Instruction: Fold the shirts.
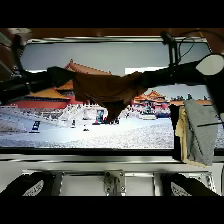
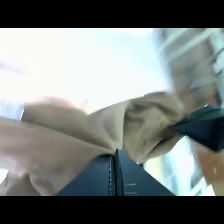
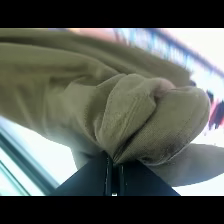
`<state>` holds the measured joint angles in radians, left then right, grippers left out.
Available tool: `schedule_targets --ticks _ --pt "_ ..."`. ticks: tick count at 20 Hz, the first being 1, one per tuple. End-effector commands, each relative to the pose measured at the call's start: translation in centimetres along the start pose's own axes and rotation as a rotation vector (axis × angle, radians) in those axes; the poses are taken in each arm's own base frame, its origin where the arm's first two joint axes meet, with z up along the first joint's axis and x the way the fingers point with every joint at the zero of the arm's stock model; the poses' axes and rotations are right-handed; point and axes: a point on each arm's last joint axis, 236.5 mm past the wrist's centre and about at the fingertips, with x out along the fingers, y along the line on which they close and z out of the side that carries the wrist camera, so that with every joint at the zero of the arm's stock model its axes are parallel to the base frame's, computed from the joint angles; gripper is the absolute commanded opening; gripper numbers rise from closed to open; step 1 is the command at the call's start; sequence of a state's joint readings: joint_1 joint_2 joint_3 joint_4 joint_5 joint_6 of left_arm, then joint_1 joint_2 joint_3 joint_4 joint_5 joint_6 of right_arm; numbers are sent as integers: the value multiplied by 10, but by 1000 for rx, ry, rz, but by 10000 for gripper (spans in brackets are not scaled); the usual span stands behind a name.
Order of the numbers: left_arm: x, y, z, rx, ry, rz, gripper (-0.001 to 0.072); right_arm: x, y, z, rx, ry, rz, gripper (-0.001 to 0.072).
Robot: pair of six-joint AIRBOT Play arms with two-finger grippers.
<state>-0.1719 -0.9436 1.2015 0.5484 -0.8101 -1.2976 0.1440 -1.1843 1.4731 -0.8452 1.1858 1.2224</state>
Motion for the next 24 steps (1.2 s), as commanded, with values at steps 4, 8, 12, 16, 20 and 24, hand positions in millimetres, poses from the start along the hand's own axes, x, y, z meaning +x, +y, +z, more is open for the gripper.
schedule_targets --ticks 4,8,12,16,20,24 --pt "-126 -174 98 321 -348 -201 38 -179 110 83 -277 -454 -114 65" --pt "-139 -193 73 329 -269 -239 38 -239 151 74 -283 -580 -110 65" --pt "-126 -169 28 341 -55 -176 38 -242 151 62 -244 -550 -119 64" --pt "-122 -89 40 400 -34 161 38 -188 89 34 -91 -283 -218 65" --pt "-104 -19 75 394 -85 388 38 -109 34 13 73 -16 -204 65" --pt "-36 55 61 297 58 436 38 -23 -40 5 188 128 -235 65"
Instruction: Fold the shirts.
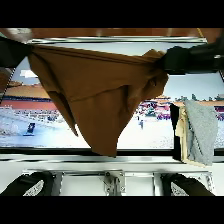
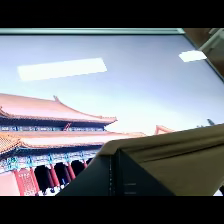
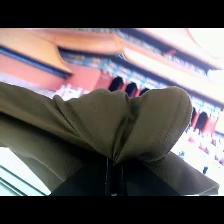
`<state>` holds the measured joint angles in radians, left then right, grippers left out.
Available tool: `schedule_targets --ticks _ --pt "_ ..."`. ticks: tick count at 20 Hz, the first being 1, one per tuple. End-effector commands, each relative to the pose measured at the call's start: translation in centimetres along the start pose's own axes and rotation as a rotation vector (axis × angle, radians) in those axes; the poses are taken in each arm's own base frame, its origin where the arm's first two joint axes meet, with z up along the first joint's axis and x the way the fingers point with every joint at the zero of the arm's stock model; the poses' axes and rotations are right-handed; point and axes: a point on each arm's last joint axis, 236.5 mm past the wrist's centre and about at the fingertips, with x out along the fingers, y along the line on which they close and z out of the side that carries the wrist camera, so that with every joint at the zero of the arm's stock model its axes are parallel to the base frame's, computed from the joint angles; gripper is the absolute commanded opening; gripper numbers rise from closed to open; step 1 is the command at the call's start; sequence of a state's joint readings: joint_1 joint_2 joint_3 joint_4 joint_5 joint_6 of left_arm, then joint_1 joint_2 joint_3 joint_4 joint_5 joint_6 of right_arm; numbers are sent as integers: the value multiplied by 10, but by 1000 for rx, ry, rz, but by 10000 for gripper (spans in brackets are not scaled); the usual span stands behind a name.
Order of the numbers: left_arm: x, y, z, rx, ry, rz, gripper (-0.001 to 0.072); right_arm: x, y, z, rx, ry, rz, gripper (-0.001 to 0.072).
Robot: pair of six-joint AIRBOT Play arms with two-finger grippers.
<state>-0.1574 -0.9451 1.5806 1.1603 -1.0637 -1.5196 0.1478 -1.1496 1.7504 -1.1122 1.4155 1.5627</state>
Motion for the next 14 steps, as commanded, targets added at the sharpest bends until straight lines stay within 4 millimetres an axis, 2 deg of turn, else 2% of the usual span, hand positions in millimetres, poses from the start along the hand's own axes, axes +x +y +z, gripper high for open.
schedule_targets --ticks 1,3,5,6,7,8,9,11,12,13,14 --pt "81 47 -24 -61 94 68 38 92 -52 -15 106 167 -39 65" --pt "141 63 -34 -161 83 37 38 147 -81 -31 162 251 -51 65" --pt "196 80 -36 -301 16 4 38 198 -109 -62 233 362 -66 65" --pt "220 89 -41 -377 -11 -6 38 218 -120 -78 263 413 -73 65" --pt "241 98 -55 -438 -3 -7 38 235 -130 -95 287 463 -78 65" --pt "259 105 -77 -489 42 -9 38 247 -137 -109 305 503 -81 65" --pt "276 107 -110 -528 133 -16 39 258 -143 -121 327 539 -85 65" --pt "291 101 -184 -565 370 -40 39 269 -147 -134 356 574 -84 65" --pt "290 96 -216 -581 483 -56 41 271 -145 -134 363 572 -75 65" --pt "286 96 -235 -594 562 -67 153 272 -143 -131 368 560 -65 65" --pt "278 98 -244 -606 612 -74 449 271 -138 -129 377 556 -45 65"
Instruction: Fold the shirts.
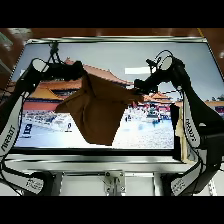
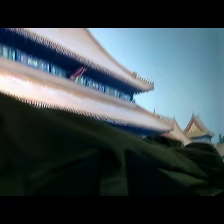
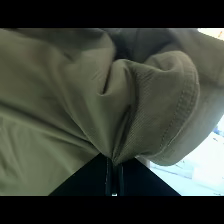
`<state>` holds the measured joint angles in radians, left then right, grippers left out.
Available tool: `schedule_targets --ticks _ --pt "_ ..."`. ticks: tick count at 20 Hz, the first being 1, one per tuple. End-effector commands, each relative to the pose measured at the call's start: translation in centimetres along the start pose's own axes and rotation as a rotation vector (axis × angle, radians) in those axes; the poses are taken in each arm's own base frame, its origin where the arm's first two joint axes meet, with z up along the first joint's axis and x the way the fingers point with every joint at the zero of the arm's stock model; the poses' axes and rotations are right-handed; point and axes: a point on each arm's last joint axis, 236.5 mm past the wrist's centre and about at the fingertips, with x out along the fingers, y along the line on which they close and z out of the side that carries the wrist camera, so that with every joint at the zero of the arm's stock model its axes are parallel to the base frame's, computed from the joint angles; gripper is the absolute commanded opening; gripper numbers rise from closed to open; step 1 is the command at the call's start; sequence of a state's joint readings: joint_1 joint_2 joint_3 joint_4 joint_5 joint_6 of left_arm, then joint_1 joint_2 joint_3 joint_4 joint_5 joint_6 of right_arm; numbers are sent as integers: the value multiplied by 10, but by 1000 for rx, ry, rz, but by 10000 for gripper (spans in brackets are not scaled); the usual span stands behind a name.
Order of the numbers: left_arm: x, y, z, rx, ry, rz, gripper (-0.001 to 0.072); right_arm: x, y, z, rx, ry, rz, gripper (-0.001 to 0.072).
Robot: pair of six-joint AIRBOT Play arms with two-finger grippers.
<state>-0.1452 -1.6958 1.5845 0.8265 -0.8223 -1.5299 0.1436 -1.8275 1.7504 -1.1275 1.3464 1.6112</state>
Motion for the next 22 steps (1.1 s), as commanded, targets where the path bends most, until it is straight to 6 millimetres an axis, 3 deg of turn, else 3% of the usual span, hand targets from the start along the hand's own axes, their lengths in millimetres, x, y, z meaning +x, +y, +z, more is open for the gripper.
schedule_targets --ticks 1,4,7,8,10,12,16,18,20,22 --pt "9 29 -55 -89 258 -4 584 12 9 -3 29 33 58 65" --pt "-60 43 -39 -71 290 34 599 -2 20 -13 -1 53 80 66" --pt "-161 70 -24 -34 233 235 580 -24 27 -13 -30 21 74 66" --pt "-191 78 -32 2 238 329 580 -30 29 -12 -39 2 71 66" --pt "-229 92 -63 15 258 468 585 -38 32 -8 -48 -28 67 65" --pt "-226 87 -112 -16 273 435 646 -40 33 -8 -51 -32 68 65" --pt "-174 80 -255 -184 368 280 716 -40 31 -7 -60 -38 59 65" --pt "-161 89 -310 -261 432 276 717 -40 31 -6 -60 -42 56 65" --pt "-146 85 -338 -298 459 237 717 -40 31 -4 -60 -47 56 66" --pt "-128 76 -344 -301 425 196 717 -40 30 -3 -60 -53 54 66"
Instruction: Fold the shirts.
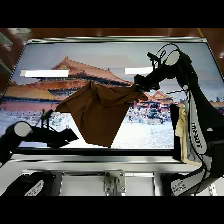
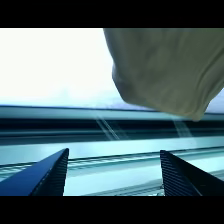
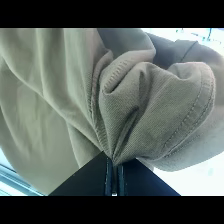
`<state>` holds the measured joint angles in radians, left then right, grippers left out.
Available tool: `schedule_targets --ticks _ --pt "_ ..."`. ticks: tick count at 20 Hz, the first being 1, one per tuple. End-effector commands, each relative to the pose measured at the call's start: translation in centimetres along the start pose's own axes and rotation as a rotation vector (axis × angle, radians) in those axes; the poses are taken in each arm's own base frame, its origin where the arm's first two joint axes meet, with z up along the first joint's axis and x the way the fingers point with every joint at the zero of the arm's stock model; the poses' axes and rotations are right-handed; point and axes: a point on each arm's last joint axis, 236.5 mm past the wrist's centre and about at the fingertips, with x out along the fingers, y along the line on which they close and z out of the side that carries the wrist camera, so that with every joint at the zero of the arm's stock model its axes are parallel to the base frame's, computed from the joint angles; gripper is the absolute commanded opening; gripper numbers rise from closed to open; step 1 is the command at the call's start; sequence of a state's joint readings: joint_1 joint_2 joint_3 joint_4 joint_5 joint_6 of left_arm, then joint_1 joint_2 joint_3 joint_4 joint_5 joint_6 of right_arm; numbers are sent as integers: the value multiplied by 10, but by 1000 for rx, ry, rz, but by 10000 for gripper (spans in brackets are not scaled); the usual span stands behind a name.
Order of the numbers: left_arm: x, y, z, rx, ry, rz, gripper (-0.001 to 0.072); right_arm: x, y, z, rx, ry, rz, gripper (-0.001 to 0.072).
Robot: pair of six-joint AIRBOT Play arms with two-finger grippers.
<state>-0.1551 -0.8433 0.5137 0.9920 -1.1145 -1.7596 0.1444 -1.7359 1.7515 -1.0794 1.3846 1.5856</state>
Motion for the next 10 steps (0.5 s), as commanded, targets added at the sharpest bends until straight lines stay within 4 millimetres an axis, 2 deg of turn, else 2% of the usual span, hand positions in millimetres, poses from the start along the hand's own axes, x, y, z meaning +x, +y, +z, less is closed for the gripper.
schedule_targets --ticks 1,5,8,10 --pt "40 -11 -18 -54 -26 -83 716 0 0 3 -3 -12 -3 66" --pt "79 -35 -6 -126 -77 -134 716 0 0 5 -11 -22 -3 66" --pt "104 -31 -8 -105 -46 -89 716 0 0 6 -11 -25 -3 66" --pt "110 -33 1 -117 -51 -80 714 -1 0 6 -10 -24 -3 66"
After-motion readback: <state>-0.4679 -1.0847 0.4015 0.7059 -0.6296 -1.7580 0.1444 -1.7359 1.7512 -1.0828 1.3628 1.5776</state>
